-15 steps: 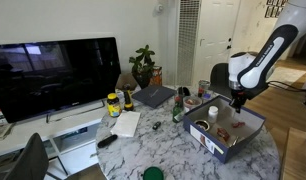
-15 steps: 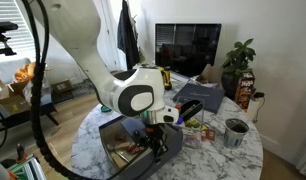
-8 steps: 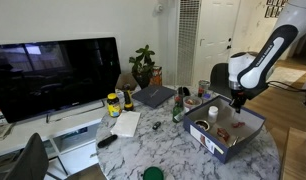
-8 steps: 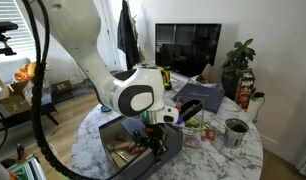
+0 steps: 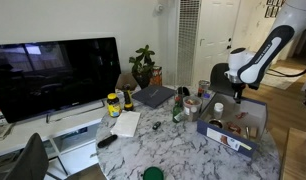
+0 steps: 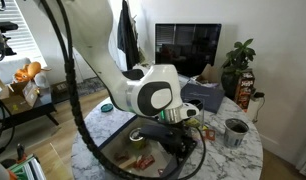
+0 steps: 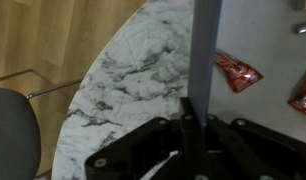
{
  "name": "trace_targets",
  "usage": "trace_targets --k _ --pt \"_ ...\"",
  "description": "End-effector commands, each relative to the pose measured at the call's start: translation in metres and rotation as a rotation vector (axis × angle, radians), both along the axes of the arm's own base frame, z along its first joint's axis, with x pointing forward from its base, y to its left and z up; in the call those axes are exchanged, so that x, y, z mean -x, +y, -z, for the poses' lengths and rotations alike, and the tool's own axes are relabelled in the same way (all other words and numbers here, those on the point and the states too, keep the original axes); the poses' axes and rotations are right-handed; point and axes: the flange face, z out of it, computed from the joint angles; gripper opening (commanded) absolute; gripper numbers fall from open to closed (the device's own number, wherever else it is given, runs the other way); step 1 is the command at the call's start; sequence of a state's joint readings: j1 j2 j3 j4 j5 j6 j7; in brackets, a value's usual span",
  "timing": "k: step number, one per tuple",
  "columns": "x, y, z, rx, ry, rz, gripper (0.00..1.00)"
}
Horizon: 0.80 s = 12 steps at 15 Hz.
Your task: Move the box from the left to the right
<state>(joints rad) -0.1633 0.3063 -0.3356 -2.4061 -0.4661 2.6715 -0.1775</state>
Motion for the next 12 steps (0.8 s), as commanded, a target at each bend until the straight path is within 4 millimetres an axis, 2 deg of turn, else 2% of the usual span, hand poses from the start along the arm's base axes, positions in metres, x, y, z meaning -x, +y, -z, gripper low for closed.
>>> trace_targets --k 1,2,4,7,8,12 --pt "-0.036 -0.042 -0.015 0.080 0.091 -0.152 0.00" --pt "-0.017 -0.022 -0.013 0.031 0.039 -0.082 0.02" --pt "-0.033 -0.035 -0.021 0.061 0.056 -0.121 0.02" --pt "-0.037 -0.037 -0.015 0.066 0.068 -0.131 0.02" --pt "-0.040 -0.042 -0.011 0.093 0.069 -0.121 0.00" --pt "-0.061 -0.085 0.000 0.177 0.087 -0.098 0.00"
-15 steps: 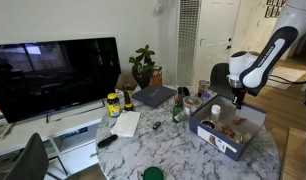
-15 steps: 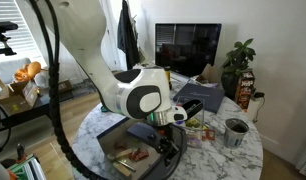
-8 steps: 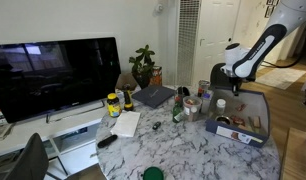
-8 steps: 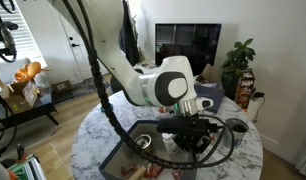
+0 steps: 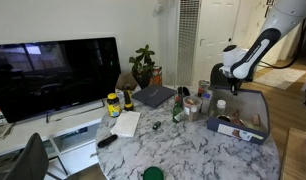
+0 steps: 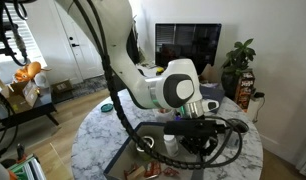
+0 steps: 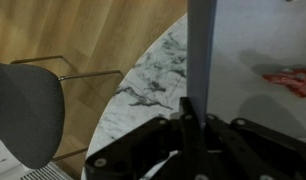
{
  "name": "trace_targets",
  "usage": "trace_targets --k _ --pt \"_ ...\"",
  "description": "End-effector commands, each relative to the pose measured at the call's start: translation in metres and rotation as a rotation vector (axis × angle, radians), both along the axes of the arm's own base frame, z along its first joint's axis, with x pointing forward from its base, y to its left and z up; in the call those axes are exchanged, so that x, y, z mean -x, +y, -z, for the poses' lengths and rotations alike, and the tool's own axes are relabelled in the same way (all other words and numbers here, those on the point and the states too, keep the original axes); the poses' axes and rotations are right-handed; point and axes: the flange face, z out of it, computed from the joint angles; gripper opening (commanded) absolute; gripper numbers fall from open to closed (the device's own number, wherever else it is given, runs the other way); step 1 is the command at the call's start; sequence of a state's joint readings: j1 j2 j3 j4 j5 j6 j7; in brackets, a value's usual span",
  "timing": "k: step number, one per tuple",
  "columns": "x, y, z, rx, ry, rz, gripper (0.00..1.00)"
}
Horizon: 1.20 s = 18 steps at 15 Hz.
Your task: Move the box from the left to the right
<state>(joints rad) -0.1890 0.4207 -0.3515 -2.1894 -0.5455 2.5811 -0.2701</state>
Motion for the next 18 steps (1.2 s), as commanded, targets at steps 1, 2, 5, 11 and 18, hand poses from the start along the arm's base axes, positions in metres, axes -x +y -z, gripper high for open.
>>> trace_targets --k 1,2,5,11,18 --pt "-0.021 -0.042 0.014 0.098 0.021 0.008 0.00" --pt "-0.028 -0.051 0.020 0.117 0.024 0.004 0.00" --pt "-0.048 -0.061 0.036 0.131 0.035 -0.008 0.00" --pt "-0.067 -0.084 0.048 0.171 0.081 0.028 0.29" --pt "-0.048 -0.082 -0.022 -0.009 0.184 -0.021 0.79"
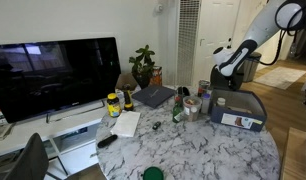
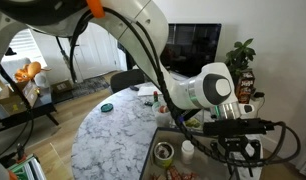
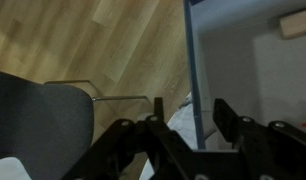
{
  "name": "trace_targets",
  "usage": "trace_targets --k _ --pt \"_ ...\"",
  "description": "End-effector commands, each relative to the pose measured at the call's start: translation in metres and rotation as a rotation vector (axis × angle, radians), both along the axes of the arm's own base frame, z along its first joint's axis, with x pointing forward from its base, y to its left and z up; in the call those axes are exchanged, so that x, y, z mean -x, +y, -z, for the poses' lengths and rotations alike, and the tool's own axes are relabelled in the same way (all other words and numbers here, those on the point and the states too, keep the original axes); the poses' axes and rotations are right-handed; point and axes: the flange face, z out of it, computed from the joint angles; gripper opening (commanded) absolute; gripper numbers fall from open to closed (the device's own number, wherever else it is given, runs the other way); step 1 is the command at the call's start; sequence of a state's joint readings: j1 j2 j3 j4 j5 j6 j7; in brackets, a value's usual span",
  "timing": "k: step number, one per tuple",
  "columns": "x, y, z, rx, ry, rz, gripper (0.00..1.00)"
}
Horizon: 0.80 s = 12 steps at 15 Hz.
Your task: Move the box from the left to the right
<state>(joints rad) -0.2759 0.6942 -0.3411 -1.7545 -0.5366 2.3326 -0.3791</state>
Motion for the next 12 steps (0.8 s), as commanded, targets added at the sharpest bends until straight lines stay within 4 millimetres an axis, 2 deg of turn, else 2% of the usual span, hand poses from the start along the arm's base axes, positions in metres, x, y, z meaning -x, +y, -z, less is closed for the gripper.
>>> trace_targets --k 1,3,7,9,10,12 --pt "0.016 0.019 -0.049 -0.169 0.016 -0.063 0.87" --pt "0.022 0.038 -0.082 -0.253 -0.010 -0.090 1.00" --pt "0.029 0.081 -0.132 -0.449 -0.048 -0.087 1.00" --pt "0.035 0.101 -0.146 -0.551 -0.085 -0.092 1.00" --pt "0.017 0.086 -0.139 -0.462 -0.062 -0.078 1.00" --pt "0.022 0.099 -0.150 -0.508 -0.084 -0.088 1.00"
